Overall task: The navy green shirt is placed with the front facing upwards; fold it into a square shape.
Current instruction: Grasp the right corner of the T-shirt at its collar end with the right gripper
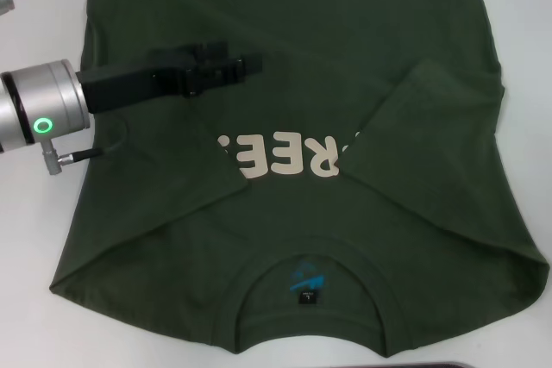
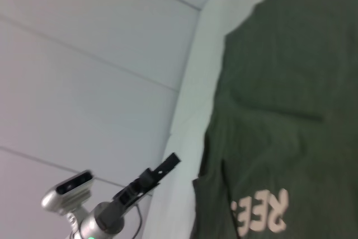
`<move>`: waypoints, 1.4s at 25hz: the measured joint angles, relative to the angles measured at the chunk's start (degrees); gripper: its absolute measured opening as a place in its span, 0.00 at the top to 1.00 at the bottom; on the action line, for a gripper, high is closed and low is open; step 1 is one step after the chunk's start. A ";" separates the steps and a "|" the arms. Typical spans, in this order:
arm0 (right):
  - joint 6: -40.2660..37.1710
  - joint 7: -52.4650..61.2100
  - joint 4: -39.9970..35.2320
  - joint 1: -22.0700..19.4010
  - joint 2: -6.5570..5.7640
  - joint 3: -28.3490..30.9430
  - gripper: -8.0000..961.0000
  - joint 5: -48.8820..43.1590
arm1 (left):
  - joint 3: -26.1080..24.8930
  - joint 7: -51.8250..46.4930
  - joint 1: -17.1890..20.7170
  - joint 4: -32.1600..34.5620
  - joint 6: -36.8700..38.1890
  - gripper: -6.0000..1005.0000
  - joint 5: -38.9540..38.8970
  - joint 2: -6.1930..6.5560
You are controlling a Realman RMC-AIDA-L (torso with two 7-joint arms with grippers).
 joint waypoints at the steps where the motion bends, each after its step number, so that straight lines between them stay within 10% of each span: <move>1: 0.00 1.08 -0.34 -0.81 -0.12 0.01 0.26 -0.02 | 0.01 -0.04 0.18 0.02 0.05 0.13 -0.01 0.01; 35: 2.64 13.07 -1.89 -3.01 -0.35 0.03 0.35 -13.69 | 0.29 0.13 1.62 0.46 -0.26 0.13 1.66 0.88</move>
